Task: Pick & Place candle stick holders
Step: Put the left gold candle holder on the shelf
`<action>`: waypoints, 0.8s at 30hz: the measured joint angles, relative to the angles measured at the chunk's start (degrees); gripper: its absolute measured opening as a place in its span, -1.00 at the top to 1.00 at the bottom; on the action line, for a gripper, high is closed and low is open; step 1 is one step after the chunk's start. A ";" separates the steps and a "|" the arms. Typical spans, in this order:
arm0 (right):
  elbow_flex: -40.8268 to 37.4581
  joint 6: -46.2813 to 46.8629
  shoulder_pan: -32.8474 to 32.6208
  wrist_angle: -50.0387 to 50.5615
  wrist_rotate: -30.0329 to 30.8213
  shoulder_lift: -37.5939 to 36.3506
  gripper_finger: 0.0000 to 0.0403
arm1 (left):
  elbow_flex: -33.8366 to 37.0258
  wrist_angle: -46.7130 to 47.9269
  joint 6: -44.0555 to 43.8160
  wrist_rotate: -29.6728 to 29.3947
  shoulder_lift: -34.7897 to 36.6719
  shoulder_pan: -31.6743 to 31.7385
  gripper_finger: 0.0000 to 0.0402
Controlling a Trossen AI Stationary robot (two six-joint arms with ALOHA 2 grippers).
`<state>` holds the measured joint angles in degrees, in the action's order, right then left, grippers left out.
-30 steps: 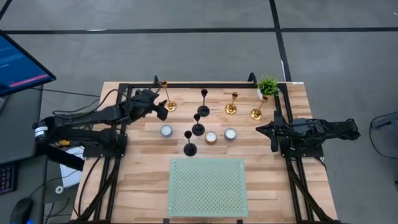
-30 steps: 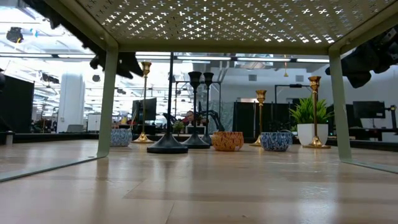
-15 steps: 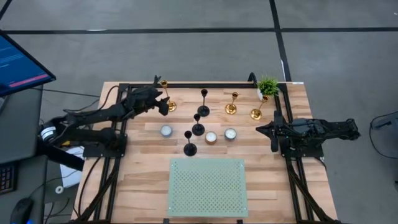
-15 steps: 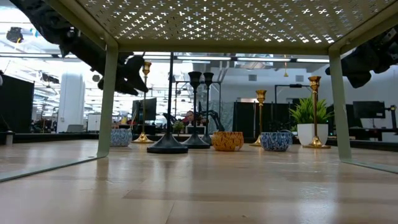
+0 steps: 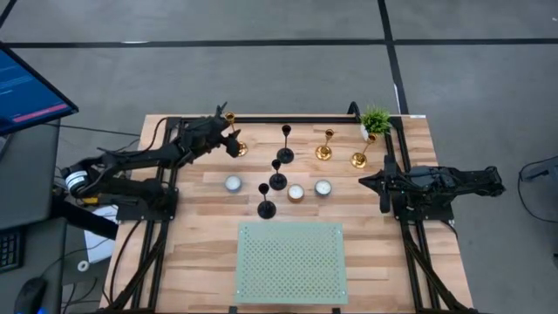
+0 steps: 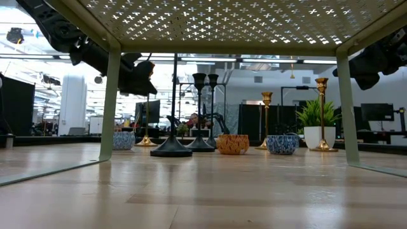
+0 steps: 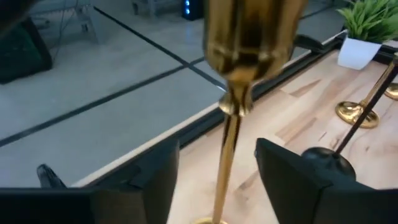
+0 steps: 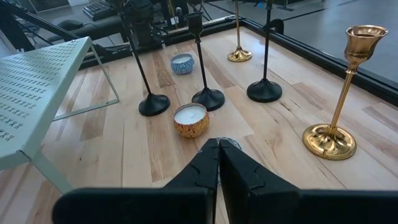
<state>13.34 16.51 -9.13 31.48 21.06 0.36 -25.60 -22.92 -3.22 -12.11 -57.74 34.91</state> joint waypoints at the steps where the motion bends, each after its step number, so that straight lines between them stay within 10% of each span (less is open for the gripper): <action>1: 0.00 0.00 0.00 0.00 -0.01 -0.01 0.97 | 0.00 -0.06 -0.02 -0.04 0.00 0.28 0.05; 9: 0.00 0.00 0.00 0.00 0.00 0.00 0.97 | 0.00 -0.54 0.24 0.10 0.00 0.49 0.90; 24: 0.00 0.01 0.02 0.00 -0.01 -0.01 0.97 | -13.52 5.03 1.22 -0.35 6.82 -0.67 0.93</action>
<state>13.34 16.52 -9.11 31.48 21.05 0.35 -39.12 -17.89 -2.00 -12.47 -50.92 34.25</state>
